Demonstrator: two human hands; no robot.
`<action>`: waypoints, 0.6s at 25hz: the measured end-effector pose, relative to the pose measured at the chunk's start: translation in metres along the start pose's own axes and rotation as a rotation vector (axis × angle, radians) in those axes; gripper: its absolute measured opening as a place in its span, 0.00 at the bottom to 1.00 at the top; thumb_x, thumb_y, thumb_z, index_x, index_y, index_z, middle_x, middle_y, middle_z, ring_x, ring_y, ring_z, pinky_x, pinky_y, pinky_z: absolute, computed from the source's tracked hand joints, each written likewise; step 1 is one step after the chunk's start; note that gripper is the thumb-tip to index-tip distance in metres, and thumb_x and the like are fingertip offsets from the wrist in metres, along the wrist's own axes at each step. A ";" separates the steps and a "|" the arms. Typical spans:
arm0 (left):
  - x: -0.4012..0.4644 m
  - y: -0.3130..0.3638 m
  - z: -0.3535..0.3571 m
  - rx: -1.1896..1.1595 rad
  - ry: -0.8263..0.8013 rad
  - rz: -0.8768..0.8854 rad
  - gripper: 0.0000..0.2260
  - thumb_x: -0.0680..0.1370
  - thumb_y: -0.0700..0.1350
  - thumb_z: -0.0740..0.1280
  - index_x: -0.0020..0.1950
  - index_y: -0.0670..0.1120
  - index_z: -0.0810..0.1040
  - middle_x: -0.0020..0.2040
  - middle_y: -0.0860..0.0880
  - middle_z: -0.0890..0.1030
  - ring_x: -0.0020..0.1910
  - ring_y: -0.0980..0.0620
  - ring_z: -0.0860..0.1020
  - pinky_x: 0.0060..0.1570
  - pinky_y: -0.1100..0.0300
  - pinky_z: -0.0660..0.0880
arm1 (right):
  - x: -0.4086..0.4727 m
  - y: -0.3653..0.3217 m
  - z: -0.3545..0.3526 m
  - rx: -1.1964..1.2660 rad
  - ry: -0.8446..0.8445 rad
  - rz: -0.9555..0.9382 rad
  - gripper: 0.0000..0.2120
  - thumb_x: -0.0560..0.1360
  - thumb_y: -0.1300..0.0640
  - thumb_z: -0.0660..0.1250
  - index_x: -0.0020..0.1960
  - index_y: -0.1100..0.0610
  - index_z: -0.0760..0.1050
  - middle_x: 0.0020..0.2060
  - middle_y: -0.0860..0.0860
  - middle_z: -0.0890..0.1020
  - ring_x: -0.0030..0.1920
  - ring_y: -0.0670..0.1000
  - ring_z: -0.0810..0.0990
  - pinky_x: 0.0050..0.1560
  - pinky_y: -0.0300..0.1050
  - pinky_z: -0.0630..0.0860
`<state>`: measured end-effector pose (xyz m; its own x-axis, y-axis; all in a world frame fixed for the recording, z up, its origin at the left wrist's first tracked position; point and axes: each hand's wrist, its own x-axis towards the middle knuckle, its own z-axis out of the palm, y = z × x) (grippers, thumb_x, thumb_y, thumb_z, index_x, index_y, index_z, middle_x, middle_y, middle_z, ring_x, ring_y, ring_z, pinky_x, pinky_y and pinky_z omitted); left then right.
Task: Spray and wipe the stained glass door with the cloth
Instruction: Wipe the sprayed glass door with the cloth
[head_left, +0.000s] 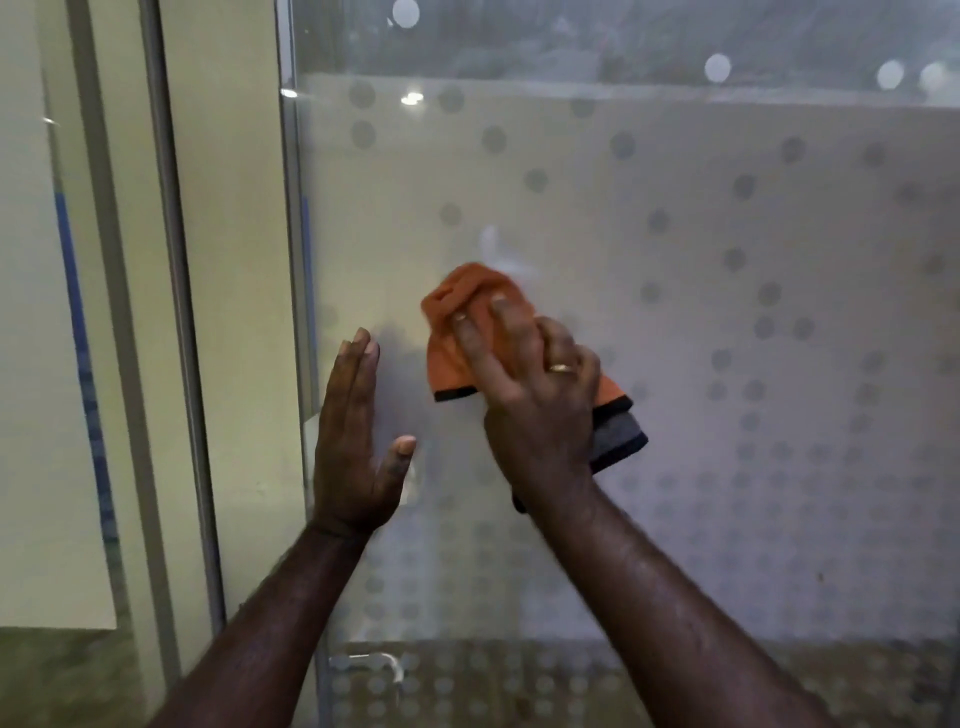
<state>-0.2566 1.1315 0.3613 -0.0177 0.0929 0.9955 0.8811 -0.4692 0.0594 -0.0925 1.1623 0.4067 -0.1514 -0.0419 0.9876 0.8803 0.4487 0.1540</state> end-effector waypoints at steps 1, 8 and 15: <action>0.000 -0.001 0.000 0.004 -0.001 0.005 0.36 0.80 0.63 0.50 0.73 0.33 0.60 0.76 0.40 0.60 0.77 0.41 0.58 0.76 0.49 0.56 | 0.011 0.014 -0.002 -0.017 0.018 0.051 0.26 0.74 0.63 0.56 0.68 0.45 0.72 0.68 0.53 0.75 0.58 0.61 0.76 0.52 0.55 0.71; 0.000 -0.002 0.000 0.029 -0.019 0.026 0.37 0.79 0.63 0.50 0.74 0.33 0.60 0.76 0.40 0.60 0.77 0.39 0.57 0.76 0.46 0.56 | 0.003 0.112 -0.024 -0.103 -0.010 0.441 0.35 0.69 0.64 0.62 0.72 0.43 0.63 0.72 0.53 0.67 0.62 0.63 0.70 0.56 0.58 0.70; -0.004 -0.004 0.002 0.085 0.000 0.093 0.35 0.80 0.61 0.51 0.74 0.33 0.59 0.75 0.38 0.60 0.76 0.38 0.58 0.75 0.43 0.56 | -0.061 0.209 -0.046 -0.228 -0.110 0.609 0.34 0.68 0.64 0.61 0.72 0.45 0.63 0.74 0.52 0.65 0.64 0.64 0.69 0.58 0.58 0.70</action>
<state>-0.2592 1.1347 0.3567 0.0659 0.0522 0.9965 0.9158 -0.3996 -0.0396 0.1212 1.2177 0.3804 0.3696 0.2562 0.8932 0.8945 0.1623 -0.4166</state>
